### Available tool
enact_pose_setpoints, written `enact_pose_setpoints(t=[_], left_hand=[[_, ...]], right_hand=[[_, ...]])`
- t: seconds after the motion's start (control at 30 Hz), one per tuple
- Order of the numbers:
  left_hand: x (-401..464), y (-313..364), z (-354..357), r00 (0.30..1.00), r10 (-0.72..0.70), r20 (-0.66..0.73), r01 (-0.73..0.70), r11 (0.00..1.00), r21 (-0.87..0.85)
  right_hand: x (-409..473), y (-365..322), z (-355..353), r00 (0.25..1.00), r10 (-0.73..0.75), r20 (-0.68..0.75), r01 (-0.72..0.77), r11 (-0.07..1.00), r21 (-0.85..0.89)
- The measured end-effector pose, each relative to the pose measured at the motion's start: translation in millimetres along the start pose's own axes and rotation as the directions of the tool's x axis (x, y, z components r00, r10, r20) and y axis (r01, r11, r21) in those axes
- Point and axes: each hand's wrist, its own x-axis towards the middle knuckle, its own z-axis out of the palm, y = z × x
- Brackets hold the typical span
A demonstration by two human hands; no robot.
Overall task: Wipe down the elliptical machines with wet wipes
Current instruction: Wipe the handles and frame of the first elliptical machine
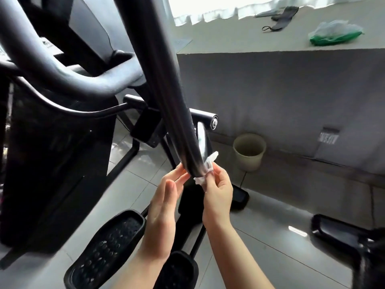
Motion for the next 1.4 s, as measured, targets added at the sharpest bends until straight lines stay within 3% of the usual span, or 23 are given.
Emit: enact_pose_setpoints(t=[0.1,0.2,0.3,0.4,0.43,0.5,0.57,0.6,0.63,0.77,0.9,1.0,1.07,1.17,1.23,1.4], left_hand=[[1,0,5,0.999,0.012,-0.04,-0.012,1.0,-0.02],[1,1,6,0.999,0.014,-0.035,-0.015,1.0,-0.026],[1,2,0,0.999,0.05,0.0,-0.05,0.999,0.002],[6,12,-14,0.991,0.093,-0.096,-0.094,0.995,-0.011],[10,19,-22,0.982,0.119,-0.146,-0.122,0.992,-0.011],[21,38,-45,0.955,0.172,-0.241,-0.182,0.983,-0.017],[34,59,-74,0.92,0.216,-0.326,-0.239,0.97,-0.032],[41,70,-89,0.901,0.24,-0.362,-0.274,0.961,-0.043],[48,81,-103,0.881,0.267,-0.391,-0.31,0.95,-0.05],[73,119,-150,0.828,0.364,-0.427,-0.419,0.907,-0.038],[105,148,-172,0.853,0.43,-0.295,-0.448,0.894,0.007],[122,164,-169,0.859,0.478,-0.182,-0.487,0.873,-0.006],[125,168,-162,0.855,0.509,-0.103,-0.515,0.856,-0.042],[130,164,-157,0.848,0.52,-0.104,-0.529,0.844,-0.087],[134,161,-156,0.835,0.536,-0.124,-0.547,0.834,-0.075],[134,160,-153,0.84,0.5,-0.212,-0.526,0.845,-0.091]], right_hand=[[-24,-17,-9,0.999,-0.033,0.021,0.034,0.999,-0.031],[-38,-45,-13,0.976,-0.199,0.09,0.208,0.971,-0.114],[-48,-77,-12,0.92,-0.347,0.179,0.366,0.927,-0.083],[-65,-95,-7,0.817,-0.552,0.165,0.564,0.825,-0.033],[-71,-100,-4,0.736,-0.662,0.139,0.673,0.738,-0.05],[-84,-105,11,0.454,-0.878,0.149,0.89,0.439,-0.125],[-92,-101,35,0.121,-0.963,0.242,0.984,0.084,-0.155],[-93,-99,53,0.044,-0.96,0.277,0.991,0.006,-0.137],[-92,-98,73,0.048,-0.957,0.286,0.994,0.017,-0.112],[-79,-136,171,0.187,-0.965,0.183,0.982,0.177,-0.072],[-52,-234,262,0.147,-0.989,0.001,0.989,0.147,-0.013],[-37,-265,286,0.168,-0.98,0.104,0.983,0.16,-0.086],[-32,-257,280,0.23,-0.953,0.196,0.97,0.209,-0.121],[-28,-234,262,0.326,-0.916,0.233,0.945,0.316,-0.081],[-32,-217,248,0.304,-0.921,0.244,0.953,0.297,-0.069],[-35,-145,193,0.104,-0.953,0.285,0.989,0.069,-0.129]])
